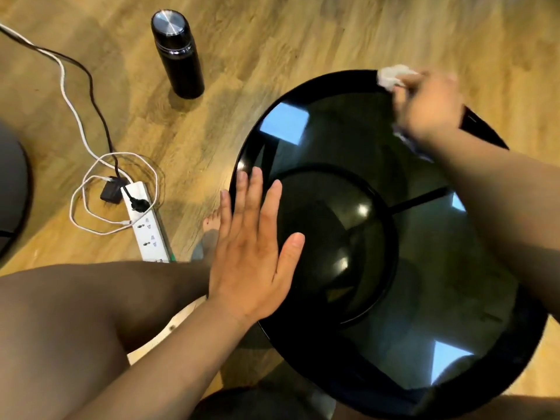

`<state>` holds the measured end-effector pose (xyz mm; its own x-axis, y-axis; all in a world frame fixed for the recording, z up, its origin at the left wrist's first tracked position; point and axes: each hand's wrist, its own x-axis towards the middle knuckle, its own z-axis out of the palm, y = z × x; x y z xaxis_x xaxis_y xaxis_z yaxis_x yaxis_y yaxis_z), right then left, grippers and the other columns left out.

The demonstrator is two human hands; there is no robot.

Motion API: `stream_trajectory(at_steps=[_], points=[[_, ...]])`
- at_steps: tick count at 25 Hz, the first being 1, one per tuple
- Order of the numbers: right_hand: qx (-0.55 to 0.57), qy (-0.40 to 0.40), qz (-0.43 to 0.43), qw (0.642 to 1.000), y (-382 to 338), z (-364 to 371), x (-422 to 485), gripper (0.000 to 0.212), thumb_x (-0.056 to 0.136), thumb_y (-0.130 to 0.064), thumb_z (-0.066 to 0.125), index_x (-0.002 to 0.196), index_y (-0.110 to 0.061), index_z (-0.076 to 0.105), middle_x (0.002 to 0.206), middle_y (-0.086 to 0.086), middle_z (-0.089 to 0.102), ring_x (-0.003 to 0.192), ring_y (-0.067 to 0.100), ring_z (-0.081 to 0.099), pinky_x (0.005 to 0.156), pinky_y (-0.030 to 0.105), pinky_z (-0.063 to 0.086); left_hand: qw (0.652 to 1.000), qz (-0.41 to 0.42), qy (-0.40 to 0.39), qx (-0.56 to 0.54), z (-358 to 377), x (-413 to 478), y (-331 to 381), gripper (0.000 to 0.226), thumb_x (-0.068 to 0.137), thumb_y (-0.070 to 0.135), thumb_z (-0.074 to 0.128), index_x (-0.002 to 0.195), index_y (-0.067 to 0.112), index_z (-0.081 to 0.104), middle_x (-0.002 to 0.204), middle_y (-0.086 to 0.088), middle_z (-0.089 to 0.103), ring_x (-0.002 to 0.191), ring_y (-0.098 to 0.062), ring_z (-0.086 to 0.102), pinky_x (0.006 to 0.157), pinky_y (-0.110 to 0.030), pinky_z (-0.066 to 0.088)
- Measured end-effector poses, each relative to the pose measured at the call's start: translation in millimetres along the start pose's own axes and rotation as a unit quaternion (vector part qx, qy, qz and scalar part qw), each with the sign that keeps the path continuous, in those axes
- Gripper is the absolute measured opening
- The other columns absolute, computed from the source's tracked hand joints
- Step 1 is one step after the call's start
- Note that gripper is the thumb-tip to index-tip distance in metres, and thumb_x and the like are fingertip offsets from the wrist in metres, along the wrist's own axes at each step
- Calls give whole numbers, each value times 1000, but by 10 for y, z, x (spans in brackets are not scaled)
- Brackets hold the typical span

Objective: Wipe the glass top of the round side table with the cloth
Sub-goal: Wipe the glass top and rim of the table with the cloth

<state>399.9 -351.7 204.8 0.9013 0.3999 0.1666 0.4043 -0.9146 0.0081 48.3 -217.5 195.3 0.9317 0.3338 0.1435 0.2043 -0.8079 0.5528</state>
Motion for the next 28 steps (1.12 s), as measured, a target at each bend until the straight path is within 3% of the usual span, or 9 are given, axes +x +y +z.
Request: stream_trajectory(at_steps=[5,12,16,19,22,23,25,27,28], points=[[31,-13,96,995,542,-58,-127,58,88,-49,32,123,-14,64,120,24,61,114,44,54,103,43,42,999,-2,26,-48,5,21,-10,67,102,45,24,154,4,19,166,-16,9,155,-25,-1,124,-42,-4],[183,-6,-257,949,-1324,-441,-1664,25,90,-29,55,101,-20,75,107,4,67,89,28,54,79,36,48,993,5,47,-104,-11,13,-14,64,102,49,21,152,7,26,164,-15,19,154,-24,9,125,-44,5],[266,-145,-381,874,-1161,-781,-2927,23,97,-31,54,107,-25,74,116,-5,66,105,19,54,90,36,45,931,-124,59,-338,-397,57,70,53,96,50,27,128,19,55,132,0,61,126,-8,52,109,-32,38],[347,-233,-335,845,-737,-1072,-3447,24,99,-35,55,113,-27,73,117,-9,66,109,0,53,94,27,45,943,-96,-24,-319,-549,-88,177,45,94,52,33,109,29,68,109,9,71,108,-6,63,100,-33,46],[544,-205,-97,808,-513,-1450,-3617,19,98,-33,55,107,-26,71,104,-9,69,99,-1,62,85,18,46,868,-183,-193,-420,-476,-387,631,41,94,57,43,96,29,73,102,-1,75,105,-20,69,101,-44,50],[621,-177,9,764,-427,-1507,-3627,20,97,-33,56,106,-21,69,101,-4,70,94,5,65,81,22,49,825,-210,-258,-457,-451,-511,798,42,97,56,43,97,27,74,104,-5,76,106,-22,69,100,-41,52],[772,-174,190,581,-269,-1523,-3700,35,97,-34,57,115,-5,61,108,16,67,96,26,66,83,40,55,773,-224,-327,-496,-430,-751,1128,36,96,49,50,107,24,74,108,-4,76,107,-20,70,93,-36,54],[849,-193,285,401,-186,-1518,-3844,51,96,-36,58,132,-1,52,128,29,59,115,43,59,101,57,45,799,-200,-309,-476,-396,-899,1328,28,91,36,65,111,17,69,103,-4,76,97,-16,72,81,-30,56],[856,-201,306,366,-162,-1514,-3891,57,94,-39,59,136,-2,51,132,30,56,118,44,57,105,59,42,829,-187,-276,-449,-363,-925,1368,25,88,31,71,108,15,69,100,-4,76,92,-16,73,78,-29,56]])
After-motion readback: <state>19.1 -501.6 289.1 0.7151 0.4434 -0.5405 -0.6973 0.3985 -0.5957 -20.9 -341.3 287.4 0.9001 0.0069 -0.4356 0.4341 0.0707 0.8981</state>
